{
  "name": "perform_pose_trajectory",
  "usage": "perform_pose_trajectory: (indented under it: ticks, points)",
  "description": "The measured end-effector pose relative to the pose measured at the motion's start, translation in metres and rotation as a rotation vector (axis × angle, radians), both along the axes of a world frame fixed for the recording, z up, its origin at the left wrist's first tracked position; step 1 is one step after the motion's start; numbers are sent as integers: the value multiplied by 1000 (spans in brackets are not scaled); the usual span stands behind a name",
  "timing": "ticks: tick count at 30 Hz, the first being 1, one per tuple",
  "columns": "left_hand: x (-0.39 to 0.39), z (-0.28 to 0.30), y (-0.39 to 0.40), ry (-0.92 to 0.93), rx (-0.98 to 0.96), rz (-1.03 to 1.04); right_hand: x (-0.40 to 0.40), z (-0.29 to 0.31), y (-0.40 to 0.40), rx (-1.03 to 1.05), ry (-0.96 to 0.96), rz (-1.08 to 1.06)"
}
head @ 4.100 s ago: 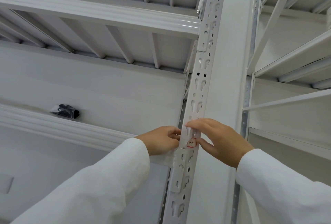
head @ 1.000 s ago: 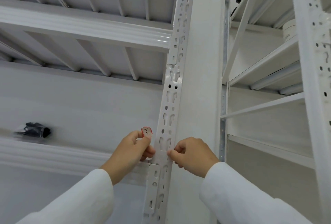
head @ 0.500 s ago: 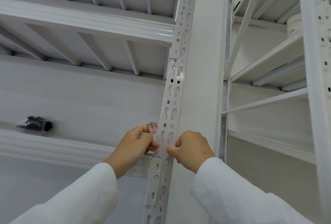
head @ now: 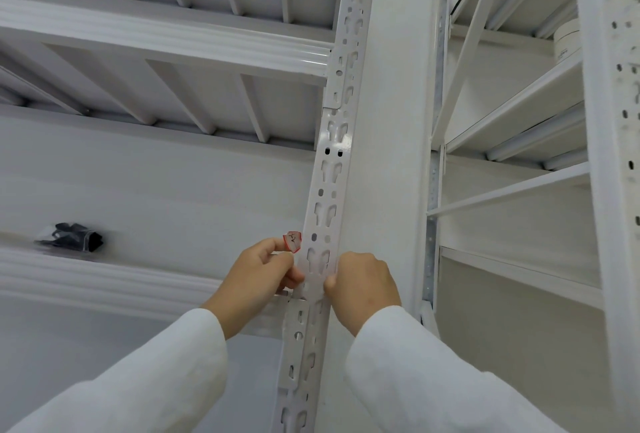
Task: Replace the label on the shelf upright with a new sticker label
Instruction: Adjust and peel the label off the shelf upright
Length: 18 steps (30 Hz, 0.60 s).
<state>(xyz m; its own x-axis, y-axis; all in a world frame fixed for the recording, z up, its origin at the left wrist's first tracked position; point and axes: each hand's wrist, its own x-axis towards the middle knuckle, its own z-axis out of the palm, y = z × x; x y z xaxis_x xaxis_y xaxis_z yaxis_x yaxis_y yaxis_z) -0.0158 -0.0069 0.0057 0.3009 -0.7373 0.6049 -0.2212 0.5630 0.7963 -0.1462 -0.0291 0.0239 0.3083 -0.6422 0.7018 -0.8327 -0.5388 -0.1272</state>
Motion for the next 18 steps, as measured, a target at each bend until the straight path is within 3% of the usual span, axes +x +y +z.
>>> perform_pose_trajectory:
  ticks: [3, 10, 18]
  points:
    - [2, 1, 0, 1, 5, -11, -5, -4, -12, 0, -65, 46]
    - [6, 2, 0, -2, 16, -25, -22, -6, -20, 204, -525, 355]
    - [7, 1, 0, -5, 15, -24, -18, -5, -20, 243, -420, 312]
